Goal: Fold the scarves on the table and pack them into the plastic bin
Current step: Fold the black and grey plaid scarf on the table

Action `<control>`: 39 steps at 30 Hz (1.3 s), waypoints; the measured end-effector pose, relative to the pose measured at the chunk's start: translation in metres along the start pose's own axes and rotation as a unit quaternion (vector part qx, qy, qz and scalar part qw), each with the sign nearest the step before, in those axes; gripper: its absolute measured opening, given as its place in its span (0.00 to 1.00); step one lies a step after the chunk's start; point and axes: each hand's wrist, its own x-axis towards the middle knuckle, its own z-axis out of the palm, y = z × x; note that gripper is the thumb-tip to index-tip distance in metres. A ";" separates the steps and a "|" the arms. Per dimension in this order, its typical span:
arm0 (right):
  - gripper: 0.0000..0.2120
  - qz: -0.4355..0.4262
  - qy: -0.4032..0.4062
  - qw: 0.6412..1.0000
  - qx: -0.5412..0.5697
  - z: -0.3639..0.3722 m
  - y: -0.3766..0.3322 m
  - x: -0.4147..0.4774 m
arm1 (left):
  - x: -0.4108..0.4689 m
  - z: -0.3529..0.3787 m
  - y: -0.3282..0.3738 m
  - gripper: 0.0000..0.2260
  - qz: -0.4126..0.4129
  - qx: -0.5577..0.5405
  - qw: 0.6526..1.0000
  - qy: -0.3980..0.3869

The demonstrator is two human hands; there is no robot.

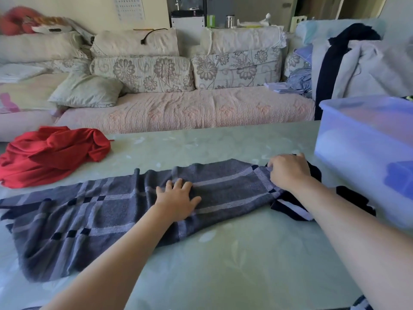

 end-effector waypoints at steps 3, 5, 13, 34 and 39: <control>0.16 -0.060 0.060 0.995 0.056 -0.002 0.001 -0.004 | 0.002 -0.004 0.025 0.23 0.072 -0.005 0.991 0.112; 0.16 -0.094 0.079 0.989 0.085 -0.008 0.001 -0.010 | -0.001 -0.008 0.050 0.18 0.135 -0.039 0.978 0.157; 0.41 -0.002 -0.026 0.996 0.089 -0.007 0.033 -0.046 | -0.009 0.007 0.140 0.16 0.195 -0.120 0.965 0.132; 0.11 -0.071 0.103 0.979 0.159 -0.006 0.063 -0.046 | -0.010 -0.024 0.167 0.12 0.192 -0.199 0.960 0.051; 0.24 -0.131 0.037 0.954 0.266 0.003 0.053 -0.035 | 0.034 -0.024 0.183 0.13 0.221 -0.173 0.943 0.179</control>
